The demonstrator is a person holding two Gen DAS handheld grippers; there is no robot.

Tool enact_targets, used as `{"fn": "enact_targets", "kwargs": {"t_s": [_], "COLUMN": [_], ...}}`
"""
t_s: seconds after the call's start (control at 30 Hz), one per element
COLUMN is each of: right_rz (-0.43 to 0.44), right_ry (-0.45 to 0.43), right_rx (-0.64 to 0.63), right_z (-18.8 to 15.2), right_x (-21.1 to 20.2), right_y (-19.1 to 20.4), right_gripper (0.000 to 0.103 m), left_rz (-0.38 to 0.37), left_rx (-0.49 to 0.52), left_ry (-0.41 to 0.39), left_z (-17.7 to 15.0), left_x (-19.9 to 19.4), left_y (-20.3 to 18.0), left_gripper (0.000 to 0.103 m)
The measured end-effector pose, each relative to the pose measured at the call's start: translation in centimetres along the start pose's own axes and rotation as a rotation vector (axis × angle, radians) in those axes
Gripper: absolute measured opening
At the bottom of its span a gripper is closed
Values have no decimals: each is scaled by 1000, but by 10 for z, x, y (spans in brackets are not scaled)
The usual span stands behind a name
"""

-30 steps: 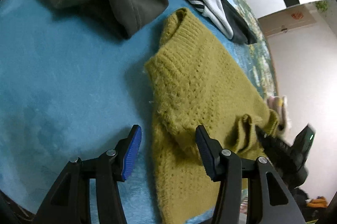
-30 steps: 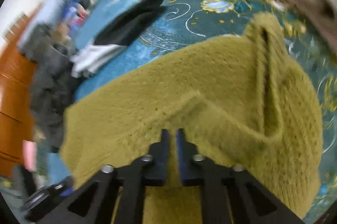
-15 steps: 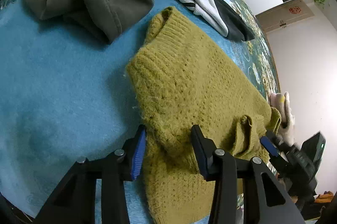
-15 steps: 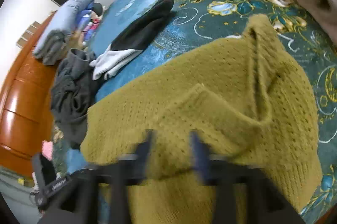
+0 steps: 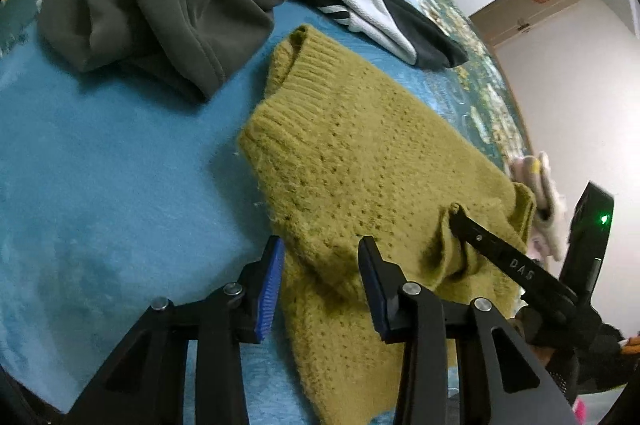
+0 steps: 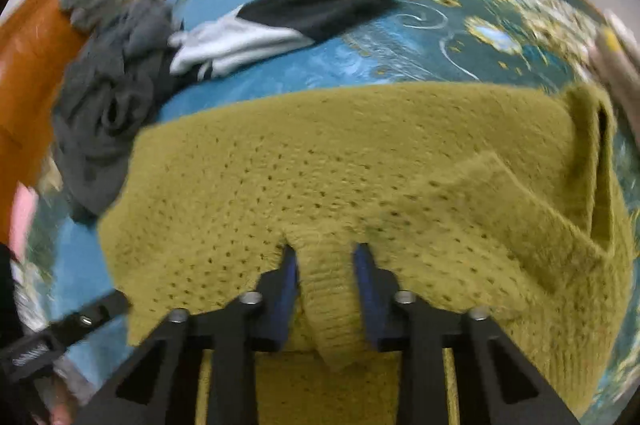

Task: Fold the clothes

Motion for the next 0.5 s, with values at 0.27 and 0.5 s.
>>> {"fn": "enact_targets", "kwargs": {"t_s": [0.27, 0.5], "right_rz": [124, 155], "right_ry": [-140, 39], "right_rx": [140, 254], "right_z": [-34, -110], "right_x": [-68, -52], "right_y": [-45, -71], "right_gripper": [5, 4], "left_rz": [-36, -18], "left_rx": [-12, 35], "left_ry": [-9, -20], "left_z": [0, -3], "left_x": [-2, -6], "left_y": [-5, -11], "left_gripper": [39, 39]}}
Point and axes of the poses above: each gripper's, at about its wrist camera, not at the fingertips, and x roughly the way its jaws point, y to its left, z to its top, the point moved 2 cm from there along x, roughly the way its jaws point, and after that the axes turned 2 degrees about -z, right-handed, at the moved point
